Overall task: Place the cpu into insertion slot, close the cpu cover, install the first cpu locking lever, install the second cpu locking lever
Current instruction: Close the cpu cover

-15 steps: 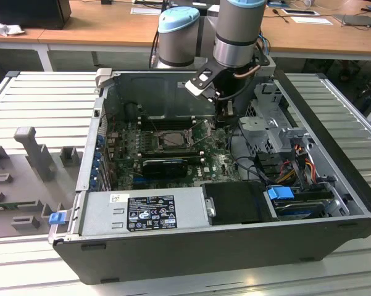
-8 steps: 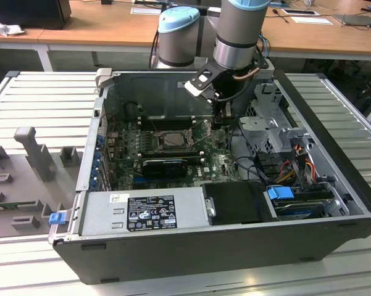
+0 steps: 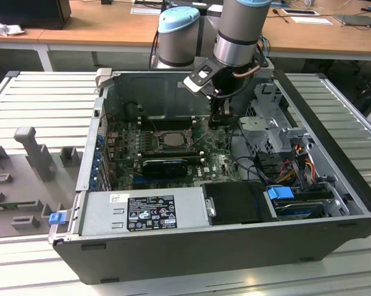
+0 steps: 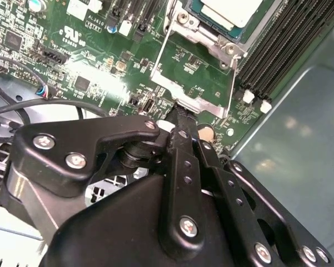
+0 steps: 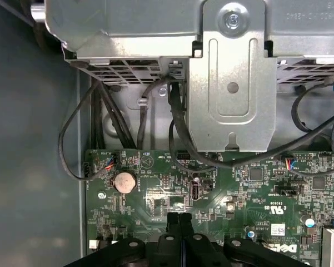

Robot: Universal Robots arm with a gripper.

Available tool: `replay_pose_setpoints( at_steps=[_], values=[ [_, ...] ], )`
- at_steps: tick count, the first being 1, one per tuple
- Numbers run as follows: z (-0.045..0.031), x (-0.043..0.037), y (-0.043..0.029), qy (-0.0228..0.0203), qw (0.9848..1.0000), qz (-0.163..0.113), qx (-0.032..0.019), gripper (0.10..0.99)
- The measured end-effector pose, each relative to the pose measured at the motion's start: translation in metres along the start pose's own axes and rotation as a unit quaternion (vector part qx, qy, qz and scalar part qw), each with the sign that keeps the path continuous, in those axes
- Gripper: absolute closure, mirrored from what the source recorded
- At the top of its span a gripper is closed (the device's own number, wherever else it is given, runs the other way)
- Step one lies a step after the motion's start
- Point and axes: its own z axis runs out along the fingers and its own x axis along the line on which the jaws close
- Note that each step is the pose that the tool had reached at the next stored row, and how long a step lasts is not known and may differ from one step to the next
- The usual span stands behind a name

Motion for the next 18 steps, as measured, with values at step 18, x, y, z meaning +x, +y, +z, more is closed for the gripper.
replay_pose_setpoints(
  at_steps=[18],
  values=[
    [0.0015, -0.0003, -0.0375, -0.0001, 1.0000, 0.000, 0.0000, 0.980]
  ],
)
